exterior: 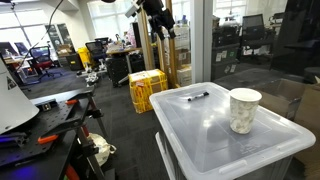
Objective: Put the black marker inside the white cup
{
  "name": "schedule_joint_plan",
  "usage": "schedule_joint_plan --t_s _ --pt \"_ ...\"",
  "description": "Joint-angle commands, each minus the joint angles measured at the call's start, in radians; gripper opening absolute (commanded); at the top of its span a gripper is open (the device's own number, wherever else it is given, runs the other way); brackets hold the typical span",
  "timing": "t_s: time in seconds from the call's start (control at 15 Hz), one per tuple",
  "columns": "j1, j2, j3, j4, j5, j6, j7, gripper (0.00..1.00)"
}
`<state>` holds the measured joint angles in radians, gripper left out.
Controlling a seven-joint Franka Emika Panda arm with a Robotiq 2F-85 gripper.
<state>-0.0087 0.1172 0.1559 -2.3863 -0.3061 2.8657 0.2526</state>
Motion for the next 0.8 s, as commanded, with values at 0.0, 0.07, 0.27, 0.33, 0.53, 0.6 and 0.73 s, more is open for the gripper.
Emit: schedule_joint_plan --t_s 0.0,0.07,0.27,0.33,0.53,0.6,0.73 --pt "0.009 0.137 -0.027 0.103 -0.056 0.069 0.029 1.00" --pt "0.011 0.170 -0.033 0.125 -0.060 0.085 0.023 1.00" --pt "0.017 0.255 -0.048 0.186 -0.058 0.101 0.018 1.00" --pt "0.018 0.283 -0.048 0.206 -0.052 0.099 0.015 1.00" --pt "0.022 0.356 -0.054 0.262 -0.051 0.102 0.009 1.00" --pt "0.081 0.373 -0.107 0.276 0.026 0.108 -0.053 1.00" --pt "0.093 0.422 -0.119 0.315 0.056 0.112 -0.085 1.00"
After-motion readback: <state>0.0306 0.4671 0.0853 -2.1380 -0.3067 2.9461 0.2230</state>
